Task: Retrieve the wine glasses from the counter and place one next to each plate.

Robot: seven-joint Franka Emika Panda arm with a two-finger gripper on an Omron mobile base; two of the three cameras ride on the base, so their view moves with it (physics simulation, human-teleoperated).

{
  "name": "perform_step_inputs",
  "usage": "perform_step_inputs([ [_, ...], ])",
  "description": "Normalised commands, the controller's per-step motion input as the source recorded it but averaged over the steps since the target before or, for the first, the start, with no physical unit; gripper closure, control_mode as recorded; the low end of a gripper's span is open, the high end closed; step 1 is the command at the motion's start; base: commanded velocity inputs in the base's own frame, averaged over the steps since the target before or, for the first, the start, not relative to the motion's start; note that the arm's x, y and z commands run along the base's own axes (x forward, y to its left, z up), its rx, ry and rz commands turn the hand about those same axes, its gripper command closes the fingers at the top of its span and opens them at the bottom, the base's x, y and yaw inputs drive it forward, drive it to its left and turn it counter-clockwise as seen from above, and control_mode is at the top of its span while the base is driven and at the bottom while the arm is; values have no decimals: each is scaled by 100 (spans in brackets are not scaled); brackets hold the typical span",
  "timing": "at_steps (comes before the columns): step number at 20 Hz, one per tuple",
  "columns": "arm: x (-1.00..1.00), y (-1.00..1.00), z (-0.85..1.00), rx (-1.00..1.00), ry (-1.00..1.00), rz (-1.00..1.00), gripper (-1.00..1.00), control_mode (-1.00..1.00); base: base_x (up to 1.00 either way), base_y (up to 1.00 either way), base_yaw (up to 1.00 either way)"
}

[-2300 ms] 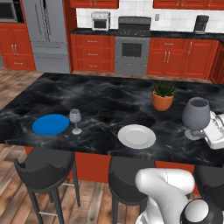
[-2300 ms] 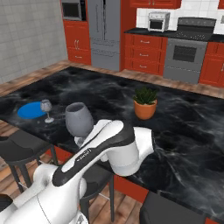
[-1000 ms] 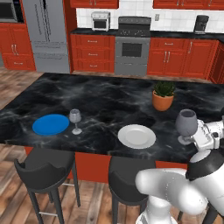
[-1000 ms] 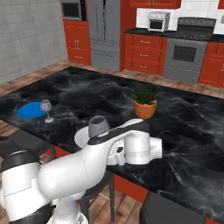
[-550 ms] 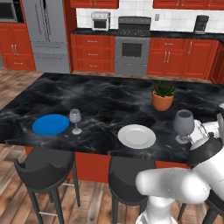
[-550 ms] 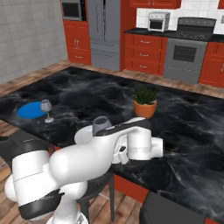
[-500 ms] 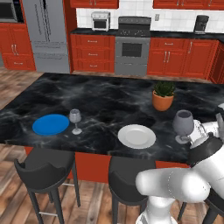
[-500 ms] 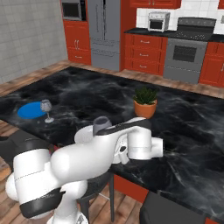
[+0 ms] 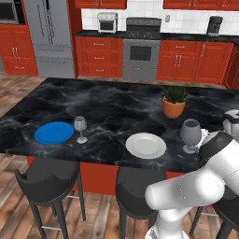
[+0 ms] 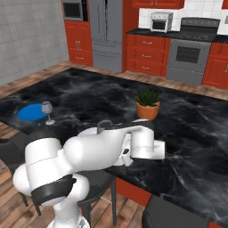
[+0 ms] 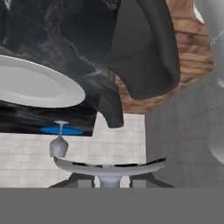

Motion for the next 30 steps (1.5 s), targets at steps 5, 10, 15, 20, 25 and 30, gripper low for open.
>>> perform_step_inputs([
  [5,25,0,-23,0,0,0,100,-100,0,0,0],
  [10,24,-2,-24,0,0,0,100,-100,0,0,0],
  [15,24,-9,-19,0,0,0,100,-100,0,0,0],
  [20,23,-12,-14,0,0,0,100,-100,0,0,0],
  [25,15,-13,-15,0,0,0,100,-100,0,0,0],
  [30,15,0,-16,0,0,0,100,-100,0,0,0],
])
